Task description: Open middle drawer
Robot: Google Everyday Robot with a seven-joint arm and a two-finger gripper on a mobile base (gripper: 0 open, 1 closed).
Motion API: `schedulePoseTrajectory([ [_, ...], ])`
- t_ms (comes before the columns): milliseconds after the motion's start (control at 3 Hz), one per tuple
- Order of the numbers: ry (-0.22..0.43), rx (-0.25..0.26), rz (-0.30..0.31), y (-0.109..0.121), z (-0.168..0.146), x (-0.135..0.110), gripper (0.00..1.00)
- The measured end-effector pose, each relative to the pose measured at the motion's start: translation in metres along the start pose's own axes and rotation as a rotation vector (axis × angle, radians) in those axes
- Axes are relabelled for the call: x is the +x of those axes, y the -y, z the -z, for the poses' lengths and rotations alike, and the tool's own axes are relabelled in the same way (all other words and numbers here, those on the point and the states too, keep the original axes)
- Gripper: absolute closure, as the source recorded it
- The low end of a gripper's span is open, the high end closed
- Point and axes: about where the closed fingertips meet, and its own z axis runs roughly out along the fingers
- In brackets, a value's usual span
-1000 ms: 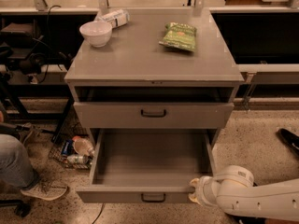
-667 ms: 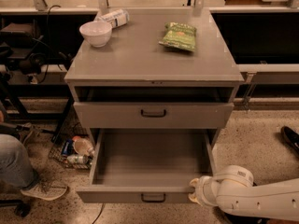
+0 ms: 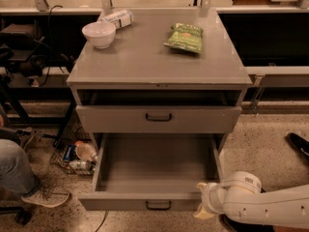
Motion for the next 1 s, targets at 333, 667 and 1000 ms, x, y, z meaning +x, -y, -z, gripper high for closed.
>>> schedulePoseTrajectory([
  [333,0.025,0.06,0.016,0.01,0.028,0.002,0.0],
  [667,0.058,0.144,0.044,0.021,0.075,0.006,0.0],
  [1000,0.083,0.25,0.066,0.038,0.134,0.012,0.0],
])
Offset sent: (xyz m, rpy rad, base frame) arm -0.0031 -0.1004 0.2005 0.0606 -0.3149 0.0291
